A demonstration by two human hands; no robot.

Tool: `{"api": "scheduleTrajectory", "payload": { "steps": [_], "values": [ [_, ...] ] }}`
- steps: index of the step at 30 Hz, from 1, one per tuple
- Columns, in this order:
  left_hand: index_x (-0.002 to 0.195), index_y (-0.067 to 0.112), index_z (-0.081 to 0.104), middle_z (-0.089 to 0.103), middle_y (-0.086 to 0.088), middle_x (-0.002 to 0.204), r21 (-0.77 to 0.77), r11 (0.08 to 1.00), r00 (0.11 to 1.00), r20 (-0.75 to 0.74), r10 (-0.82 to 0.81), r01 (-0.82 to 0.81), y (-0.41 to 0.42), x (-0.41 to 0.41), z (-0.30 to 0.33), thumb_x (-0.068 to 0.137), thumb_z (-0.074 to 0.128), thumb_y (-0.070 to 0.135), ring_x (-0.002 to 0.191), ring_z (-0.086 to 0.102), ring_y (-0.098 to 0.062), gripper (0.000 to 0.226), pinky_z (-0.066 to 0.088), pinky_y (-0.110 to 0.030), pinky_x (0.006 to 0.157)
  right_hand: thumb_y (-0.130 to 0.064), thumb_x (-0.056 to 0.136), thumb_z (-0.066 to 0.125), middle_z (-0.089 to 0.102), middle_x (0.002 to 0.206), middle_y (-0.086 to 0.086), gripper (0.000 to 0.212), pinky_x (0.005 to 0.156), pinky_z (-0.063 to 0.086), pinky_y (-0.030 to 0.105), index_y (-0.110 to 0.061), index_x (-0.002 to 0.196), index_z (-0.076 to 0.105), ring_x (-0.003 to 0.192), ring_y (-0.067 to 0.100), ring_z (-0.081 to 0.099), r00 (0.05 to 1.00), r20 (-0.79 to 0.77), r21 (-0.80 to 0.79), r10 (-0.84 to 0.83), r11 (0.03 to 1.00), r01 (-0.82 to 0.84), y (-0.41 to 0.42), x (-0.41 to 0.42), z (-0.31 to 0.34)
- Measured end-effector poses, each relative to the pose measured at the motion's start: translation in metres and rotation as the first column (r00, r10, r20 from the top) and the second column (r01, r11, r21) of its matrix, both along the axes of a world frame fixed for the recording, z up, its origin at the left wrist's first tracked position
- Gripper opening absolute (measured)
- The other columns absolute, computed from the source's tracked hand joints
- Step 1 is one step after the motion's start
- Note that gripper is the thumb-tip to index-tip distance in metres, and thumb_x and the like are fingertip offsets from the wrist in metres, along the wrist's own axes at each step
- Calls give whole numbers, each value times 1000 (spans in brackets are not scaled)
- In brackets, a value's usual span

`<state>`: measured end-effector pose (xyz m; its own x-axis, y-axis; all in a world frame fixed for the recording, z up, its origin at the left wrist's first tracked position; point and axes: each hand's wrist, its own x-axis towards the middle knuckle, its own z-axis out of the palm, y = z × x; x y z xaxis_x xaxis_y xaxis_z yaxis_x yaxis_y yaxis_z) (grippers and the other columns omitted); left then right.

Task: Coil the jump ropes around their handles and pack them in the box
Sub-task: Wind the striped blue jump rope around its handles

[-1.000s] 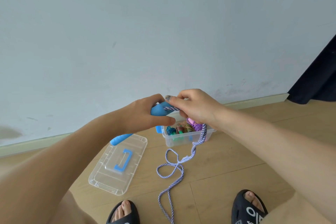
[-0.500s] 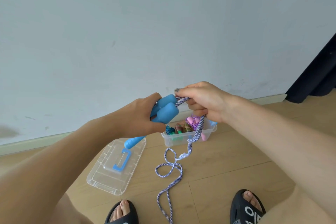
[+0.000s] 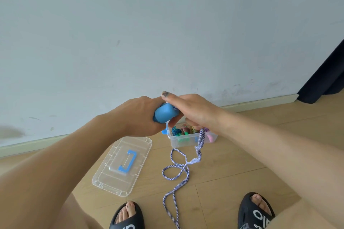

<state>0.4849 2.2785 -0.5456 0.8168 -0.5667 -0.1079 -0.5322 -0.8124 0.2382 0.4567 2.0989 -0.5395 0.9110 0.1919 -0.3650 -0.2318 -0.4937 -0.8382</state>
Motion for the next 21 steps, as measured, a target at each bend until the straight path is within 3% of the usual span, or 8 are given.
{"api": "scheduleTrajectory", "payload": {
  "steps": [3, 5, 7, 10, 14, 17, 21],
  "values": [
    [93, 34, 43, 56, 8, 76, 71, 997, 997, 75, -23, 17, -1, 1, -2, 83, 57, 34, 66, 56, -14, 17, 38, -26, 55, -66, 86, 53, 77, 80, 4, 56, 44, 21, 22, -13, 100, 67, 45, 15, 21, 999, -53, 40, -9, 999, 11, -2, -1, 1],
    [98, 28, 45, 56, 7, 77, 89, 996, 994, 105, -26, 17, -2, 2, -5, 83, 57, 35, 70, 58, -16, 20, 41, -28, 57, -54, 88, 60, 74, 69, 2, 42, 45, 18, 22, -11, 88, 65, 46, 15, 22, 995, -100, 74, -4, 997, 12, -5, -2, 2],
    [96, 24, 45, 57, 6, 77, 42, 999, 997, 78, -7, 4, -3, 2, -6, 81, 58, 35, 71, 59, -19, 23, 46, -32, 60, -39, 90, 61, 66, 59, 2, 29, 44, 15, 23, -13, 78, 60, 42, 12, 20, 994, -110, 137, -12, 990, 27, -8, -1, 2],
    [95, 23, 46, 59, 4, 77, -55, 998, 999, 45, 26, -24, -3, 1, -6, 81, 58, 35, 69, 59, -20, 22, 48, -36, 60, -34, 93, 57, 67, 65, 6, 24, 42, 16, 23, -13, 84, 63, 42, 12, 19, 998, -68, 180, -13, 983, 25, -13, 2, 2],
    [87, 24, 47, 58, 4, 73, -56, 996, 997, 45, 68, -66, 2, 1, -9, 85, 57, 39, 66, 58, -19, 18, 45, -32, 57, -37, 95, 56, 66, 66, 6, 29, 50, 15, 29, -12, 89, 69, 45, 14, 21, 999, 11, 167, -37, 985, 34, -20, 6, 0],
    [83, 29, 47, 58, 5, 72, -26, 995, 994, 63, 94, -92, 7, 1, -6, 88, 52, 48, 65, 58, -17, 20, 47, -32, 58, -41, 95, 55, 68, 65, 5, 34, 48, 17, 27, -11, 96, 72, 44, 13, 21, 997, 46, 145, -67, 988, 60, -26, 8, 0],
    [75, 25, 44, 55, 3, 68, 5, 996, 987, 135, 93, -94, 7, 0, 6, 87, 51, 34, 58, 51, -17, 16, 37, -28, 52, -58, 94, 47, 50, 58, 1, 61, 47, 24, 25, -1, 90, 66, 51, 17, 30, 985, 131, 31, -112, 994, 109, -27, 10, -3]
  ]
}}
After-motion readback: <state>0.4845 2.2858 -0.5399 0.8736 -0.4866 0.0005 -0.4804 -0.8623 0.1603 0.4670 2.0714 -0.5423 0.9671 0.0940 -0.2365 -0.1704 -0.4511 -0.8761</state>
